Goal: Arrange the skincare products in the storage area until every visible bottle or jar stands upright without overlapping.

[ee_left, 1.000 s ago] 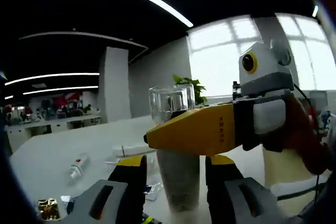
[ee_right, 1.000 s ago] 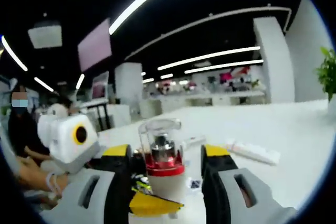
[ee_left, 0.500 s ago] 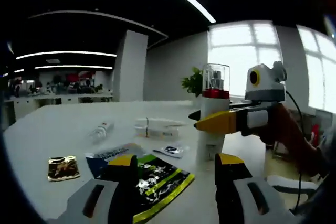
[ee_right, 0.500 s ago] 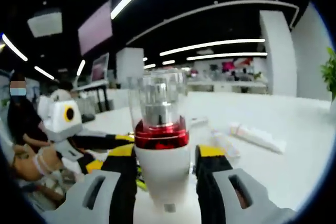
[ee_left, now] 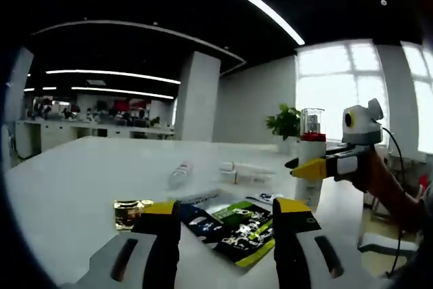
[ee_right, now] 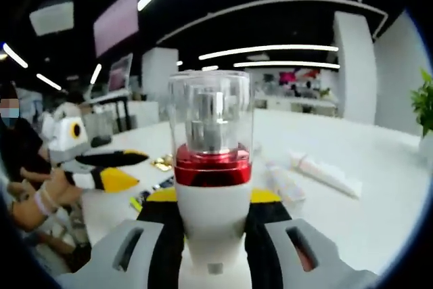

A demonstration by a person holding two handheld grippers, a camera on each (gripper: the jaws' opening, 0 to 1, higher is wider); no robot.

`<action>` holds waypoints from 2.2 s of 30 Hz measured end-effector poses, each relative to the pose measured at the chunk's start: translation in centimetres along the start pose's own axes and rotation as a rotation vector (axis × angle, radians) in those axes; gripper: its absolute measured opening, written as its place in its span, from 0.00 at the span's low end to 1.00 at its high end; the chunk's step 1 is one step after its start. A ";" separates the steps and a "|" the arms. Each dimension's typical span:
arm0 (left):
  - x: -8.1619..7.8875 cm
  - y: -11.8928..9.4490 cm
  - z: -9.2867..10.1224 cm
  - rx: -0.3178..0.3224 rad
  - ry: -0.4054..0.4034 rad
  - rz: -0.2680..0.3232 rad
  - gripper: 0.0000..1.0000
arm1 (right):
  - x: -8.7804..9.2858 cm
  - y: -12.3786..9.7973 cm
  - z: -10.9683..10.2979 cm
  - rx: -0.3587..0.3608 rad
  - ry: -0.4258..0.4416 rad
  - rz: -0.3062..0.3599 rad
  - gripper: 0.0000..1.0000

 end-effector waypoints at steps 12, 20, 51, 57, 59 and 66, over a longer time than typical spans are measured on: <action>-0.6 0.0 -1.6 -0.086 -0.006 0.044 0.55 | -4.2 0.5 3.8 0.062 -0.017 0.119 0.32; -0.4 -0.2 -2.4 -0.148 0.037 0.053 0.56 | -6.8 3.3 10.0 0.199 0.045 0.223 0.32; -0.2 0.4 -2.5 -0.183 0.020 0.059 0.67 | -3.8 14.7 25.2 0.560 0.110 0.104 0.32; -0.2 0.5 -2.6 -0.186 0.015 0.057 0.67 | -3.2 15.0 24.9 0.635 0.094 0.102 0.32; -0.1 0.6 -2.5 -0.188 0.018 0.053 0.68 | -3.3 15.3 24.8 0.649 0.096 0.088 0.32; -0.2 0.7 -2.6 -0.195 0.016 0.052 0.68 | -3.3 15.2 24.3 0.700 0.105 0.082 0.33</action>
Point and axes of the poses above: the point that each gripper's makers call its tool centre point, and the gripper's own axes: y roughly forward along the fingers, z roughly to its right, x roughly out of its underside, the point moved 2 cm from there along -y, roughly backward along the fingers
